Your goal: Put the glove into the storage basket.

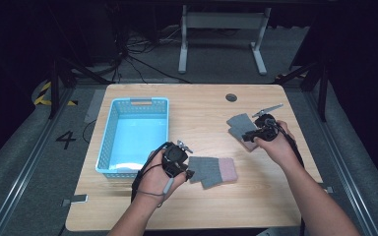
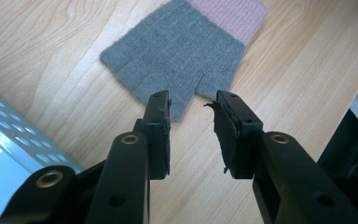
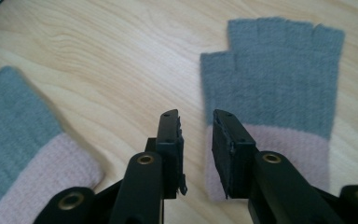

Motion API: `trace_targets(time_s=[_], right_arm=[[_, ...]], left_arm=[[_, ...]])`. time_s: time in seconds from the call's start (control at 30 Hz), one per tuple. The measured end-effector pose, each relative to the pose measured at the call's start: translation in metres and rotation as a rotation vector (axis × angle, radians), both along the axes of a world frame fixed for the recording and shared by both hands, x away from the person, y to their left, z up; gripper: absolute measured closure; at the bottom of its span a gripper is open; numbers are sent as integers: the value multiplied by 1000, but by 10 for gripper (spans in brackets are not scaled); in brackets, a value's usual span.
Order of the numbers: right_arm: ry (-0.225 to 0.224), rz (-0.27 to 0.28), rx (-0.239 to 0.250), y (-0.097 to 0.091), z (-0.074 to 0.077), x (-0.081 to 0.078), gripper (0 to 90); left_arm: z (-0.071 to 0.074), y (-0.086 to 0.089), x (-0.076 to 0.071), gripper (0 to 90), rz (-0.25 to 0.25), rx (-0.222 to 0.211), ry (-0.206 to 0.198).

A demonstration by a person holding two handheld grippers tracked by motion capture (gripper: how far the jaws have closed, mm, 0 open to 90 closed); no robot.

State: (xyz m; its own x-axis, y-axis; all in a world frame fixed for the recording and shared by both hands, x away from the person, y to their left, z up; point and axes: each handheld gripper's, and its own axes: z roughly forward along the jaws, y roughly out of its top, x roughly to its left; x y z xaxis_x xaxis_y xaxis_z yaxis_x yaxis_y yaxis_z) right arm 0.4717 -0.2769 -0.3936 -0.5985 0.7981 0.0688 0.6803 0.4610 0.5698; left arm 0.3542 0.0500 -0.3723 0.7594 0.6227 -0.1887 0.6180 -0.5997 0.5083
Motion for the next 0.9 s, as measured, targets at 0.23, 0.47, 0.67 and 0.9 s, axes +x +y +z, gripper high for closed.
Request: trace_targets(time_s=[0.23,0.47,0.67,0.9], right_arm=[[12,-36,-37,-5,-3,25,665],[21,-57,-50,-10,-17,45,600],[20,-90,-64,-15,-30,55,539],[6,-116,-43,-15,-42,55,578]], left_arm=[[-1,4,-1,664,10,1,4],[-3,5,-1,661,11,9,10],[-3,5,-1,660,9,6,9],[-3,2,-1,654,-1,11,10]])
